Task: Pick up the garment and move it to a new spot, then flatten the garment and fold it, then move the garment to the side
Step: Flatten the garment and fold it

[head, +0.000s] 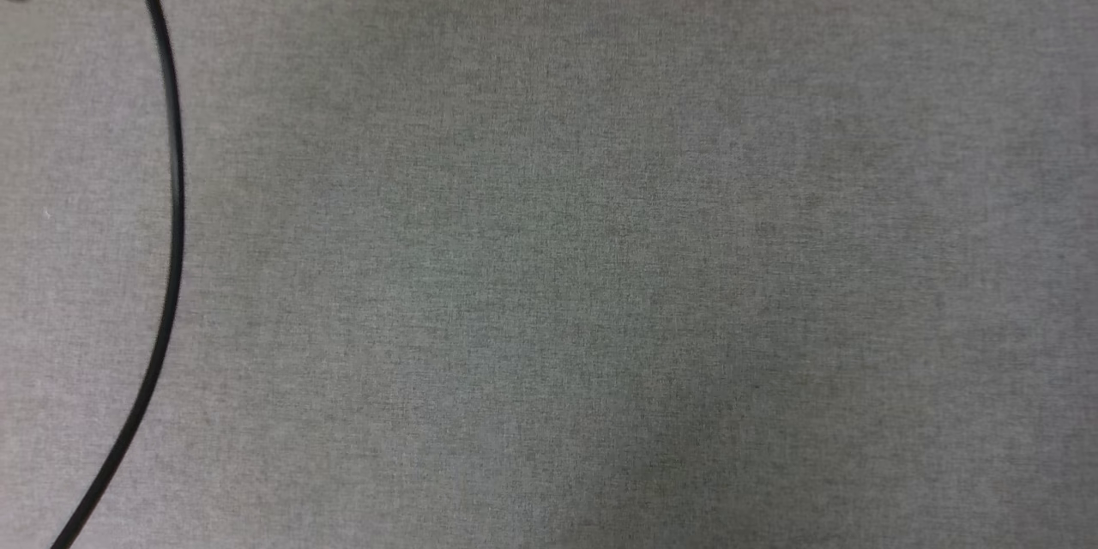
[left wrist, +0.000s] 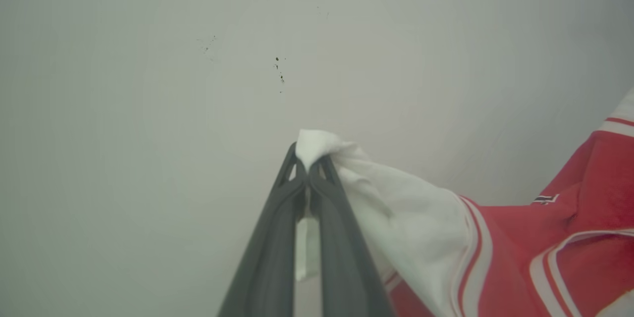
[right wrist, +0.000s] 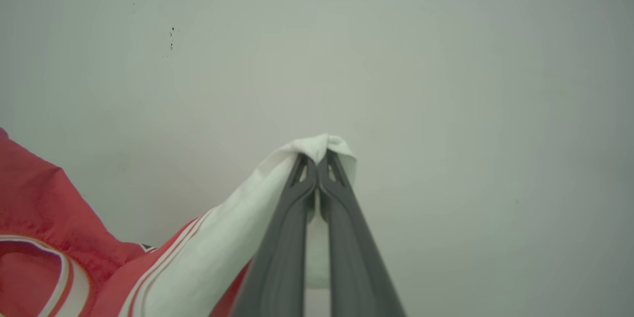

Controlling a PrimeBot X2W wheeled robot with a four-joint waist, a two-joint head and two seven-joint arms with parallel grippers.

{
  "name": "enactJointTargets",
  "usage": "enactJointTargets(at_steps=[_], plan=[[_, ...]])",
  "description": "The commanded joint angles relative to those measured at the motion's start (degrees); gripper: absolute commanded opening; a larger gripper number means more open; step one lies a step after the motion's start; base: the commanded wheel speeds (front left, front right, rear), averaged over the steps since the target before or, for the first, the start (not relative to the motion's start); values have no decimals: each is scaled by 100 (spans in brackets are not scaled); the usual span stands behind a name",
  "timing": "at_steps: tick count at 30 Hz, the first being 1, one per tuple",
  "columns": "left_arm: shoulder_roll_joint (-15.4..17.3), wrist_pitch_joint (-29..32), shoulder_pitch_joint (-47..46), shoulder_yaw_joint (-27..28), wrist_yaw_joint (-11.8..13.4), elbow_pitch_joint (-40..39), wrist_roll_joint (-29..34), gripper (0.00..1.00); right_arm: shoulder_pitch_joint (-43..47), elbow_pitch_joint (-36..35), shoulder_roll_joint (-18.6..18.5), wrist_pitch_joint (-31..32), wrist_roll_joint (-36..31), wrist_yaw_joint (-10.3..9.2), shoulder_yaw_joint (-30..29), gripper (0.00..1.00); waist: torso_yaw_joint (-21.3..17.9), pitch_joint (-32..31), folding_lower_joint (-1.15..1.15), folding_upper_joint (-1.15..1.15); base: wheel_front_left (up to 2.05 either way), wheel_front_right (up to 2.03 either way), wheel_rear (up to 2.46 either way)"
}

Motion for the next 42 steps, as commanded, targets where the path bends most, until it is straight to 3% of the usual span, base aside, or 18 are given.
enactJointTargets(at_steps=[1, 9, 20, 27, 42], plan=[[-83, -141, -215, 47, -53, 192, 24, 0, -323, 281, 63, -141, -77, -8, 96, 0, 25, 127, -2, 0, 0, 0, 0], [-172, -587, -221, 105, -210, 811, -43, 0, -855, 1416, 206, -763, -182, -8, 436, 0, 58, 290, -2, 0, 0, 0, 0], [-39, -1128, 963, 15, -212, 833, -176, 0, 178, 1770, 57, -1369, 338, -8, 1052, 0, -20, 111, -2, 0, 0, 0, 0], [212, -1403, 2582, -67, 86, 374, -264, 0, 1580, 1694, -5, -1700, 742, -8, 1406, 0, -122, -333, -2, 0, 0, 0, 0], [713, -1565, 6149, 64, 1137, -1338, -884, 0, 4786, 1001, -90, -1917, 1048, -8, 1462, 0, -158, -1443, -2, 0, 0, 0, 0]])
